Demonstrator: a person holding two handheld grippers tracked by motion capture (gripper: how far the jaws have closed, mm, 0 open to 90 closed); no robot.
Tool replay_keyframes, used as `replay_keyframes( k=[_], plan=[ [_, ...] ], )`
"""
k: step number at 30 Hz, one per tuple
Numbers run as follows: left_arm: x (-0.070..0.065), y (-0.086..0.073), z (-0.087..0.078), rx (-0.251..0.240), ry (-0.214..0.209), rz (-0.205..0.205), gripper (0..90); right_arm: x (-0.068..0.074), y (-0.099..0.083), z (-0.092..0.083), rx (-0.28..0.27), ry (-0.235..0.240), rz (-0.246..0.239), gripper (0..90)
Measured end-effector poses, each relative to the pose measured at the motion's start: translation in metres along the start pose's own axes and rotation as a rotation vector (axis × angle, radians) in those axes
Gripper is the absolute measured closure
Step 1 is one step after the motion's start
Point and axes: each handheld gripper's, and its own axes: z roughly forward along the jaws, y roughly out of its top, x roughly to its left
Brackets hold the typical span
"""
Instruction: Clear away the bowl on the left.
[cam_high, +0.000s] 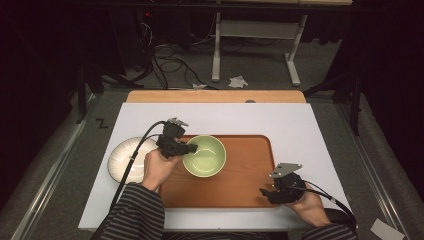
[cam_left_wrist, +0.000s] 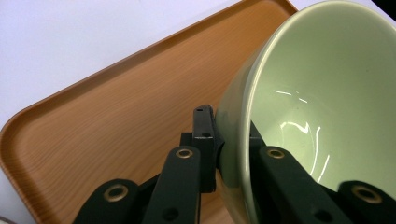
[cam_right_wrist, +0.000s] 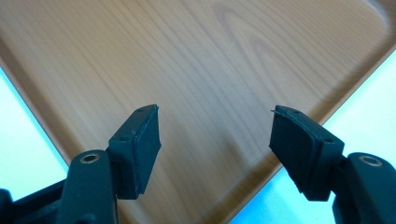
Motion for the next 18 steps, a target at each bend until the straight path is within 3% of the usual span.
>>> replay_keyframes(
  k=[7,18],
  plan=[
    [-0.002,0.002,0.007,0.002,-0.005,-0.001,83.5,0.000,0.000,0.000,0.005,0.005,0.006,35.0],
    [-0.003,0.006,0.033,0.055,0.005,0.014,83.5,0.000,0.000,0.001,0.008,0.009,-0.002,35.0]
  ],
)
